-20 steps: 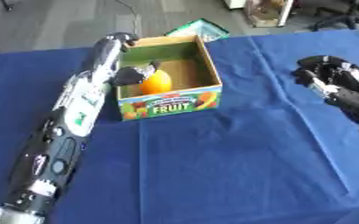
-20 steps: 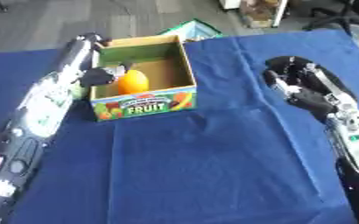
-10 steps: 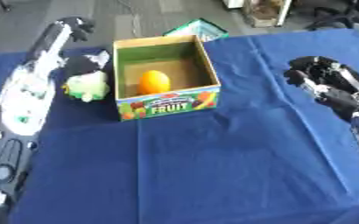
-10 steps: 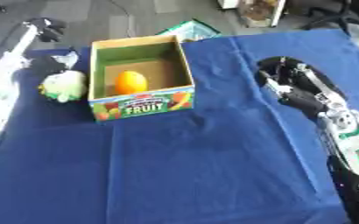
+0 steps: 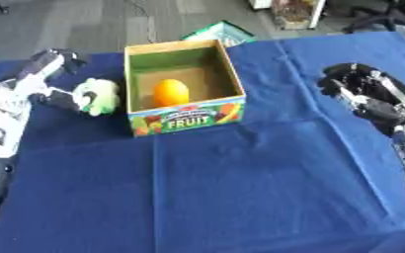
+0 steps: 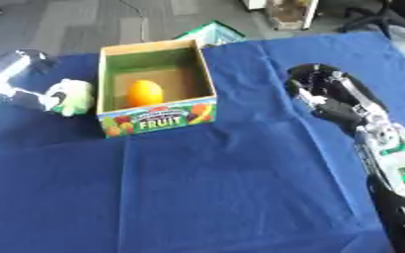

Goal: Pick up objects on the table and place them in the box.

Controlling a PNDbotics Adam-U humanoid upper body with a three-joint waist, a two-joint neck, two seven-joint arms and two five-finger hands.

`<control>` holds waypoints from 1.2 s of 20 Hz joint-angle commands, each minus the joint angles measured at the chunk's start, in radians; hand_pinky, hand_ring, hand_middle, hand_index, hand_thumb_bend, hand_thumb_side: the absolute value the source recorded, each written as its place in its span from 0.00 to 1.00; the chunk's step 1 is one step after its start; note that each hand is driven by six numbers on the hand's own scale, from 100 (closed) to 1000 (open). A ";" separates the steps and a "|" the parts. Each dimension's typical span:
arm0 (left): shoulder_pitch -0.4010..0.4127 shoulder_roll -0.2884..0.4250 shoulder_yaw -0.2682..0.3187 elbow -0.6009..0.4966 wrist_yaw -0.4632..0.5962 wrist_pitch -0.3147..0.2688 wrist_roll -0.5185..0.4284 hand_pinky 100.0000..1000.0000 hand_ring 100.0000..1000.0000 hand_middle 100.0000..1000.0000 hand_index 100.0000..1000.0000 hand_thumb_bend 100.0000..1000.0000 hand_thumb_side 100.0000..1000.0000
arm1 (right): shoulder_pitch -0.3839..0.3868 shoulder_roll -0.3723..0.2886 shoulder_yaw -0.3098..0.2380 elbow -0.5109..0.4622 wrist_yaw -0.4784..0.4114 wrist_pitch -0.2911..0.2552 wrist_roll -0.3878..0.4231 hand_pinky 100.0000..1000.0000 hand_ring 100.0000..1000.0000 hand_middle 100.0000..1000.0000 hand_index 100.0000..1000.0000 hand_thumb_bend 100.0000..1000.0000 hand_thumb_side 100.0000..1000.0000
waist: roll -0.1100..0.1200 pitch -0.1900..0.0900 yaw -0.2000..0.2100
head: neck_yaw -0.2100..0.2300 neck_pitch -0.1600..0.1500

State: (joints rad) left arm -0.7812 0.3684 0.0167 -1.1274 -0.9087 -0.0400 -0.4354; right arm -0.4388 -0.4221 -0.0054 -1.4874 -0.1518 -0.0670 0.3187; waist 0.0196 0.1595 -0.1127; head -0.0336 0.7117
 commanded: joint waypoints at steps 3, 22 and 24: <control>-0.032 -0.009 -0.012 0.066 -0.103 -0.008 0.060 0.78 0.76 0.78 0.85 0.43 0.10 | -0.014 -0.026 -0.004 -0.009 0.006 -0.003 0.003 0.74 0.74 0.57 0.72 0.21 0.29 | -0.002 -0.012 -0.006 | 0.000 0.001; -0.035 -0.067 -0.026 0.181 -0.336 0.140 0.514 0.56 0.23 0.22 0.45 0.00 0.07 | -0.016 -0.025 -0.002 -0.006 0.008 -0.004 0.007 0.74 0.75 0.57 0.72 0.21 0.29 | -0.003 -0.006 -0.009 | -0.009 0.001; -0.035 -0.069 -0.022 0.159 -0.299 0.162 0.577 0.56 0.21 0.19 0.41 0.00 0.09 | -0.016 -0.025 -0.003 -0.006 0.008 -0.004 0.006 0.74 0.75 0.57 0.72 0.20 0.29 | -0.004 -0.006 -0.008 | -0.011 0.001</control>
State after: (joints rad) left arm -0.8002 0.2874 -0.0146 -0.9426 -1.2197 0.1102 0.1045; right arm -0.4397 -0.4221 -0.0001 -1.4864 -0.1514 -0.0682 0.3239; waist 0.0186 0.1671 -0.1219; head -0.0409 0.7122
